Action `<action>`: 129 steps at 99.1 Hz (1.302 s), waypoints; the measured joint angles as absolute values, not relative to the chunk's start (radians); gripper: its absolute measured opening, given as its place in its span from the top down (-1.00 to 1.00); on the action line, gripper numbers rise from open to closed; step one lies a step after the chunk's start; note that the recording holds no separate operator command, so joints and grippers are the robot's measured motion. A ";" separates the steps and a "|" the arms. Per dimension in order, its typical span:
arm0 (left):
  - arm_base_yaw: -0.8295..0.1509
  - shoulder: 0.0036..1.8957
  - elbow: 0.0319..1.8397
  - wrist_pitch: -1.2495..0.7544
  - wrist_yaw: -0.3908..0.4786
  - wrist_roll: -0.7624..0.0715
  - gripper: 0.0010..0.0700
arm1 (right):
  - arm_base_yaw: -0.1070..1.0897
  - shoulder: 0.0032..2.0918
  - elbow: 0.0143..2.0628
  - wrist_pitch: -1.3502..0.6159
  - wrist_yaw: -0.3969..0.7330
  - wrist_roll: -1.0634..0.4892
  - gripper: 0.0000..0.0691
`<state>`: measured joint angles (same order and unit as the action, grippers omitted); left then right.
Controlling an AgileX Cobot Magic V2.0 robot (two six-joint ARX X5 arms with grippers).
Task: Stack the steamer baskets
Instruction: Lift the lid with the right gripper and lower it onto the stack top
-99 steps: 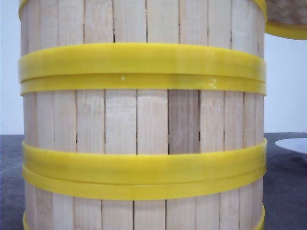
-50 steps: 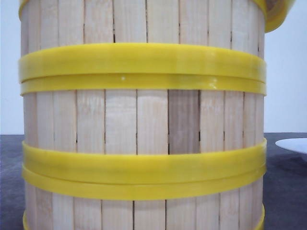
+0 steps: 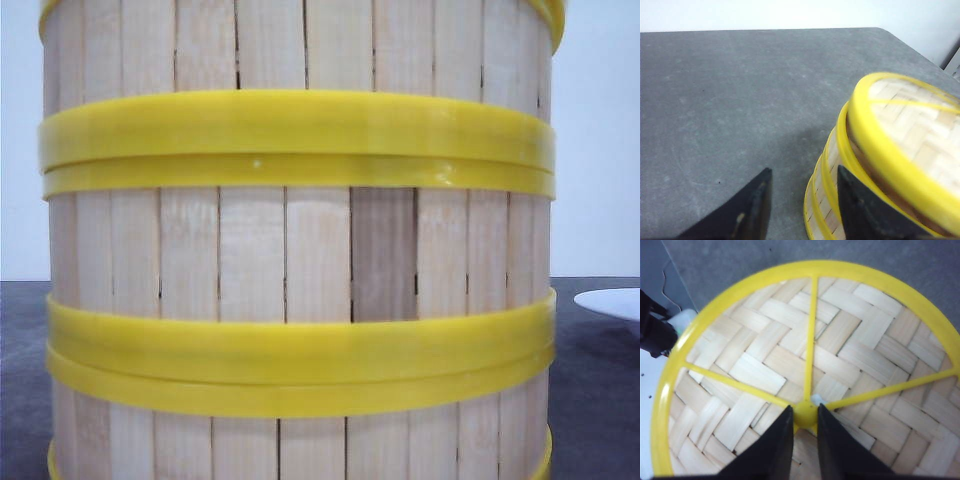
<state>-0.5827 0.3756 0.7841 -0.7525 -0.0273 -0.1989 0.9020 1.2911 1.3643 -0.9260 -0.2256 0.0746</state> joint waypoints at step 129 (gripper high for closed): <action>-0.583 0.376 0.784 -0.752 -0.027 -0.199 0.35 | 0.968 1.291 1.427 -0.941 -0.135 0.075 0.02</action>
<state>-0.5827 0.3756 0.7841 -0.7525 -0.0273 -0.1989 0.9676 1.2907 1.4273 -0.9405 -0.1349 0.0746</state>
